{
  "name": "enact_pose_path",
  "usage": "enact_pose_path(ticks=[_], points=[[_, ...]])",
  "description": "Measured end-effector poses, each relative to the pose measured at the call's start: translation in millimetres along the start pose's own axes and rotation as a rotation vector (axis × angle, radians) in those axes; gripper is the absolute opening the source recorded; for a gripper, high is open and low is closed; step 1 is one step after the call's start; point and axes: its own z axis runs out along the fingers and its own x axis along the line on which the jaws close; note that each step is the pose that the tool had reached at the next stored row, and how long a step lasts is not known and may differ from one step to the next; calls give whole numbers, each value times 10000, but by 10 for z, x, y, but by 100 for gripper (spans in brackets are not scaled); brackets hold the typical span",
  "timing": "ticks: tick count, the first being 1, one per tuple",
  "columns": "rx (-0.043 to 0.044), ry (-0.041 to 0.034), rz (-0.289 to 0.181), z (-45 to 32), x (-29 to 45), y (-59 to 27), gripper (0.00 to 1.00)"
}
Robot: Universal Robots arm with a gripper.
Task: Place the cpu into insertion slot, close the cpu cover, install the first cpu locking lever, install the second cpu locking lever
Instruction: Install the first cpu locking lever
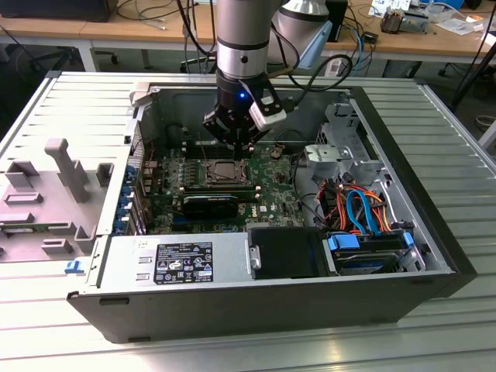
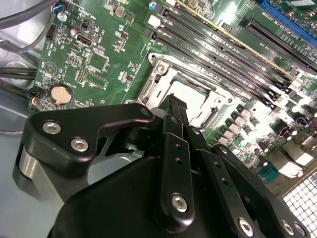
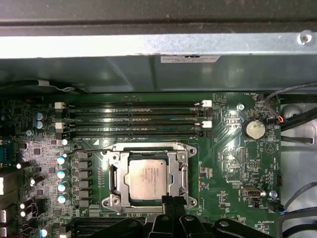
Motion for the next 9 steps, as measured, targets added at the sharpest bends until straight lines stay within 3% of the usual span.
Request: enact_pose_path(ticks=[9], points=[[-2, -12, -290, 0, 0, 0, 11]])
